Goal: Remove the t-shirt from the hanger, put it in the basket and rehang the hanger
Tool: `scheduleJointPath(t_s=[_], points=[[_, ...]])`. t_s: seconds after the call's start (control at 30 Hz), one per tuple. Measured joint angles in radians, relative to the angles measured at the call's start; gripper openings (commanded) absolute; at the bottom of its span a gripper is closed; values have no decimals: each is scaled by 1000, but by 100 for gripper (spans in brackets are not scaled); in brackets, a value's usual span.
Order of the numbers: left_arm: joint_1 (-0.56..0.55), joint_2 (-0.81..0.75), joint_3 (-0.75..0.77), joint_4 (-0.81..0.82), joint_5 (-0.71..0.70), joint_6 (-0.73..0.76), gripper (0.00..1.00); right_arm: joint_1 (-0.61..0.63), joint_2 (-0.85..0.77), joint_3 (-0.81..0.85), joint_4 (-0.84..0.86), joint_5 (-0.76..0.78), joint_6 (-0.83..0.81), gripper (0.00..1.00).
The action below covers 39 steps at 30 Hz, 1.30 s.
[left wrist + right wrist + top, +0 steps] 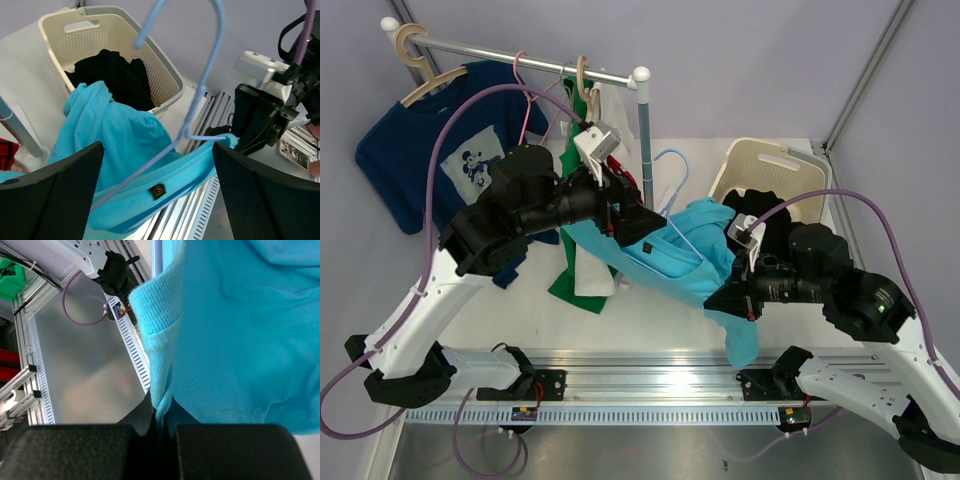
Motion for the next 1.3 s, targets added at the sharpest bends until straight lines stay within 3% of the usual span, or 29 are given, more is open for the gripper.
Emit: scheduleJointPath(t_s=[0.13,0.27,0.67,0.77,0.93,1.0,1.2,1.23,1.3], points=[[-60,33,21,2,-53,20,84,0,11,-25,26,9,13,0],[-103,48,21,6,-113,27,71,0,12,-43,47,13,23,0],[-151,74,21,60,-261,39,41,0,6,-61,91,16,52,0],[-155,79,21,71,-273,38,40,0,6,-64,92,16,52,0],[-168,80,21,104,-293,37,47,0,7,-67,94,16,54,0],[-172,80,21,107,-303,35,31,0,7,-67,95,16,55,0],[-179,80,21,108,-315,45,10,0,6,-68,98,16,56,0],[-179,80,21,107,-317,48,0,0,6,-68,98,15,57,0],[-179,80,20,103,-318,59,0,0,5,-68,101,6,61,0]])
